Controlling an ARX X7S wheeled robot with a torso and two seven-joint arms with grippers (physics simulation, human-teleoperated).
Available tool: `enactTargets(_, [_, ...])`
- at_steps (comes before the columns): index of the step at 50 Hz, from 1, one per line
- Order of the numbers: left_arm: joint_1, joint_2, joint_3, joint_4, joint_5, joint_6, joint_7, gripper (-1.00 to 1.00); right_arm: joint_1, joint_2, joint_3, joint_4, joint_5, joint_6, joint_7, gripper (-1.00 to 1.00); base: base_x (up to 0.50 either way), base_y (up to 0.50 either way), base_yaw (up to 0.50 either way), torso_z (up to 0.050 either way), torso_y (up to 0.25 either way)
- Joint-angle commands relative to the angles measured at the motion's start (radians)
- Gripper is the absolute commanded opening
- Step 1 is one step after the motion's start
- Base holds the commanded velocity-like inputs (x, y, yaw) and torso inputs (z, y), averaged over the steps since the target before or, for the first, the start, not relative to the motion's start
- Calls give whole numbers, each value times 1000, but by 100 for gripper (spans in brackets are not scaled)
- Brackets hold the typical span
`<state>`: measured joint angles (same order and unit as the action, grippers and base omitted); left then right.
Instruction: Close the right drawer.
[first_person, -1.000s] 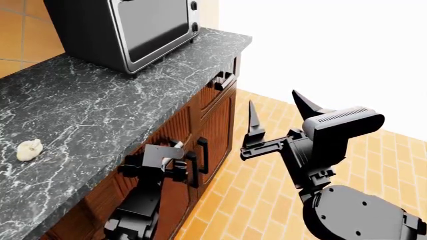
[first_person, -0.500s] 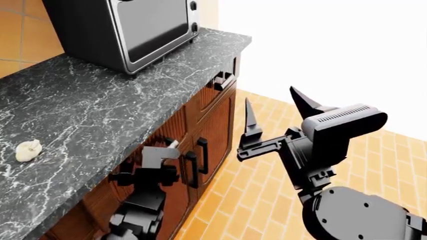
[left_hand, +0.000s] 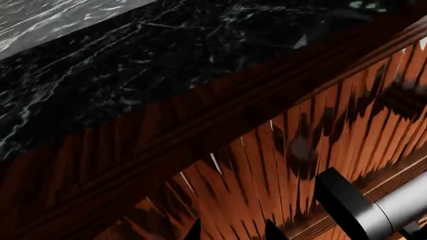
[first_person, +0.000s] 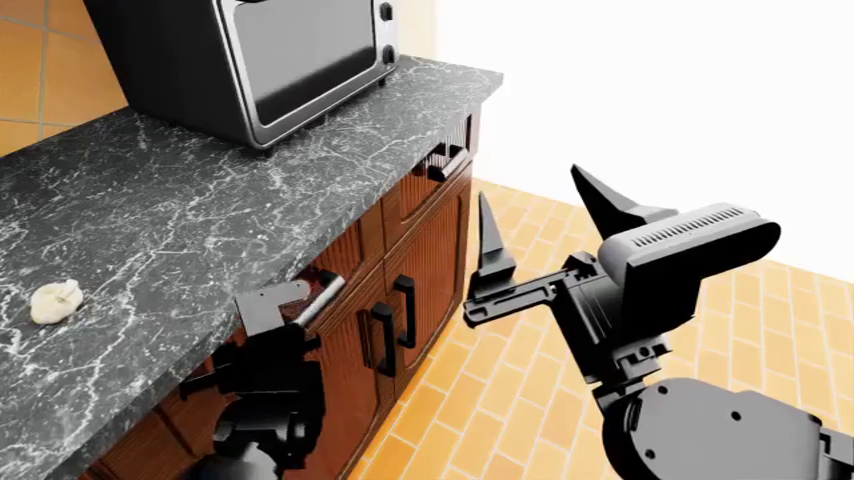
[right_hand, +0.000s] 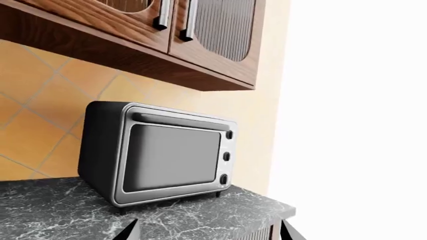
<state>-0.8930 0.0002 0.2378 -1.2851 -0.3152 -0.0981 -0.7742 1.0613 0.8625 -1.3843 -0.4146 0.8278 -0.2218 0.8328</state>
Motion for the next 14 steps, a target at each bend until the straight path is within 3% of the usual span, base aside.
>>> enactTargets(1, [-42,-66,-58,-24,321,-41,-488,100,2,6,3,-19,-5,10,3,100,9,5,19,0,0])
enactTargets(14, [-47,-60,-29,-24,322,-21,-484,100,5,9,8,-28,-5,17,7,100,16,2,24,0,1])
